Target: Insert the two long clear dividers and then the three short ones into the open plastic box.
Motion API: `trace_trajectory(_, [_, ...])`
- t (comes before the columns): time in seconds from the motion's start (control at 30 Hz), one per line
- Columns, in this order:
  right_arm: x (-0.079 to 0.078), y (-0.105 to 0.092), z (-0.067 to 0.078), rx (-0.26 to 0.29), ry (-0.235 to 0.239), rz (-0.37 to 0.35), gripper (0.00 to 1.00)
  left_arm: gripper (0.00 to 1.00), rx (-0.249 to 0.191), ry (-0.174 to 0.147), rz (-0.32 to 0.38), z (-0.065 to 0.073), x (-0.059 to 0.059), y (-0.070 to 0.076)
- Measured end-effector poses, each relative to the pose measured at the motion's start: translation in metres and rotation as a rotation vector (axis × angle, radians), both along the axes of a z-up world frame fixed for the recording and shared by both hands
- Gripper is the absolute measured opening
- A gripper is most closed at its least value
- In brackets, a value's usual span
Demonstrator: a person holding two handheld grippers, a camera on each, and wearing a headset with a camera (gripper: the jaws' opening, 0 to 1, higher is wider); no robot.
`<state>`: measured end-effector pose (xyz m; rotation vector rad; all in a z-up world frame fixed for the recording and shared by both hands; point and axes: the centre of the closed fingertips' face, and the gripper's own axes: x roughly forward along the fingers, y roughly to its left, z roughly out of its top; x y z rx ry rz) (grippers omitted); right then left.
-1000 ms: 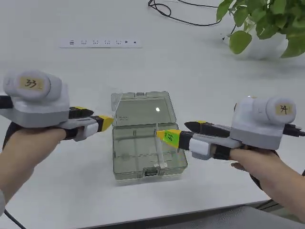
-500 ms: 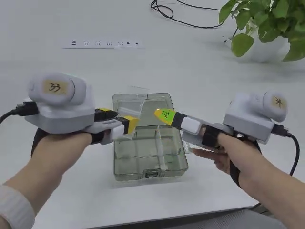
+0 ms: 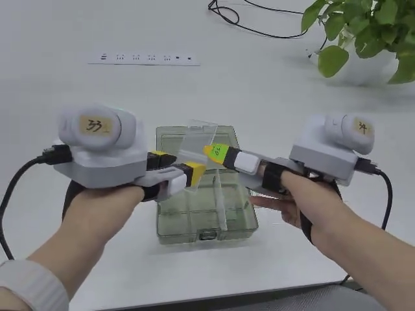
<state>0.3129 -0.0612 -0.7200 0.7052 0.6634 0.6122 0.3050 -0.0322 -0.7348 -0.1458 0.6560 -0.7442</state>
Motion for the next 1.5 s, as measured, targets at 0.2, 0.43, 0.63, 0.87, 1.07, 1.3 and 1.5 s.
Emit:
trace_trajectory(0.2, [0.003,-0.001,-0.004,-0.015,0.006,0.007,0.11,0.30,-0.014,0.005,0.005,0.001,-0.001,-0.003])
trace_trajectory(0.43, [0.000,0.003,-0.003,-0.025,0.003,0.019,0.05,0.30,-0.025,0.011,0.007,0.000,-0.004,-0.006])
trace_trajectory(0.63, [0.003,0.001,-0.006,-0.033,0.009,0.028,0.04,0.30,-0.027,0.013,0.009,-0.001,-0.005,-0.006])
trace_trajectory(0.87, [-0.002,0.005,-0.003,-0.063,0.012,0.048,0.02,0.30,-0.025,0.014,0.009,-0.001,-0.006,-0.007])
trace_trajectory(1.07, [-0.005,0.002,-0.003,-0.074,0.016,0.057,0.02,0.30,-0.028,0.012,0.018,-0.002,-0.008,-0.008])
trace_trajectory(1.3, [-0.012,0.006,0.000,-0.079,0.027,0.091,0.02,0.30,-0.026,0.016,0.039,0.001,-0.014,-0.008])
trace_trajectory(1.5, [-0.021,0.009,0.002,-0.079,0.035,0.115,0.02,0.30,-0.022,0.010,0.051,0.002,-0.024,-0.005])
